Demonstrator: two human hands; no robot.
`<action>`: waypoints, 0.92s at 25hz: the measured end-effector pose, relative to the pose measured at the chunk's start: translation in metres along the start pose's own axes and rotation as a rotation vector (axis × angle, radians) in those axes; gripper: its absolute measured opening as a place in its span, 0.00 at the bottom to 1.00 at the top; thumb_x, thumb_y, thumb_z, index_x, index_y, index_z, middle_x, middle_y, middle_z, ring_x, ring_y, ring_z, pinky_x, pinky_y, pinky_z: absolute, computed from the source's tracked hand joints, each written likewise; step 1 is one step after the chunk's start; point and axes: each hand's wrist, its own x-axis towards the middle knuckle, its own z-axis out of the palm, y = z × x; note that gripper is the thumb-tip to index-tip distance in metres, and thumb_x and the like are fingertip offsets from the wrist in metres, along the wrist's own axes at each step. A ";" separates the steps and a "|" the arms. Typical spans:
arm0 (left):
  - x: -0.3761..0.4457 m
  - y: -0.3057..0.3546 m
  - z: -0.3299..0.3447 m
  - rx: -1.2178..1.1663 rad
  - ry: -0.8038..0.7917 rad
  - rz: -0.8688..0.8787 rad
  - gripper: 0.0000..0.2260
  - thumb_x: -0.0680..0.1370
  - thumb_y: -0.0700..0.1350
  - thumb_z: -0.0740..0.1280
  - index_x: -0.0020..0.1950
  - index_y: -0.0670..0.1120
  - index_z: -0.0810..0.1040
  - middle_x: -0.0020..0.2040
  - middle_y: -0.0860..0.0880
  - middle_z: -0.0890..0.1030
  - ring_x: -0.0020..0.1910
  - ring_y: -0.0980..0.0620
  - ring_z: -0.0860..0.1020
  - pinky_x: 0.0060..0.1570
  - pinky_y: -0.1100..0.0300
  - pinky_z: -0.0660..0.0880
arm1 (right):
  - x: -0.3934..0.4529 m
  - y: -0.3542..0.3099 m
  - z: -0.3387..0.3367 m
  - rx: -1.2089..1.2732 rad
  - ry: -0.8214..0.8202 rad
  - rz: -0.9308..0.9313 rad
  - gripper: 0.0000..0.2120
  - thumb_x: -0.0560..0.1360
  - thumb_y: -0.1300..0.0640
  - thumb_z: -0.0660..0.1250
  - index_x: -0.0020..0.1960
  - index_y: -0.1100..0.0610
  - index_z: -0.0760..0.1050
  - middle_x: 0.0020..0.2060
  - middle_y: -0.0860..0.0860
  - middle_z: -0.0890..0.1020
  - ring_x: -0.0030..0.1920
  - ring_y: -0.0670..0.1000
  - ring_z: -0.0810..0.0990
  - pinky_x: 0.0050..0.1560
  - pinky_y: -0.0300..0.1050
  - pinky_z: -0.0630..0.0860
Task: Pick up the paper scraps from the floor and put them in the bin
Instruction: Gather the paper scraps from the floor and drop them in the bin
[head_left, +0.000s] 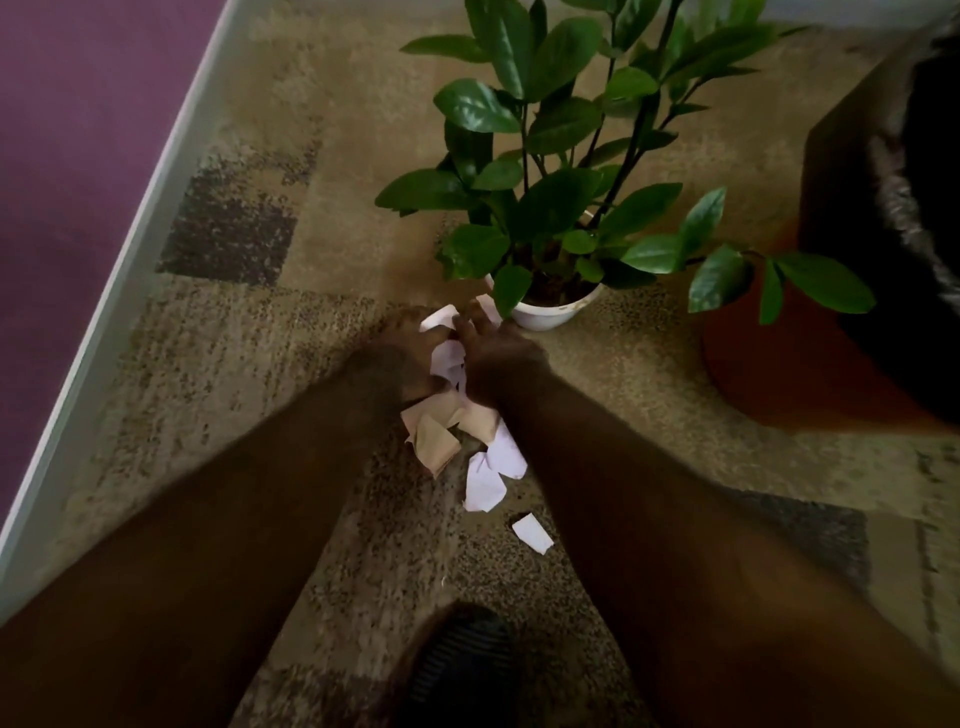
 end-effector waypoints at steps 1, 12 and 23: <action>-0.005 -0.001 -0.003 0.061 -0.009 0.060 0.21 0.73 0.52 0.69 0.66 0.52 0.73 0.65 0.42 0.75 0.63 0.36 0.70 0.65 0.45 0.66 | 0.002 -0.003 -0.001 -0.029 0.014 0.014 0.31 0.78 0.51 0.61 0.78 0.56 0.55 0.77 0.56 0.59 0.72 0.64 0.64 0.69 0.58 0.67; -0.072 0.014 0.022 -0.103 0.065 -0.097 0.14 0.76 0.57 0.66 0.56 0.51 0.80 0.64 0.44 0.74 0.65 0.42 0.70 0.63 0.53 0.65 | -0.041 0.020 0.018 0.032 -0.006 -0.093 0.20 0.81 0.49 0.56 0.69 0.54 0.71 0.68 0.54 0.71 0.66 0.57 0.70 0.62 0.54 0.73; -0.129 0.066 0.057 0.137 -0.154 -0.129 0.25 0.71 0.50 0.71 0.66 0.50 0.70 0.68 0.46 0.67 0.66 0.45 0.66 0.64 0.51 0.67 | -0.116 0.021 0.072 -0.060 -0.047 -0.114 0.18 0.76 0.51 0.64 0.65 0.50 0.70 0.71 0.51 0.63 0.67 0.58 0.66 0.53 0.55 0.77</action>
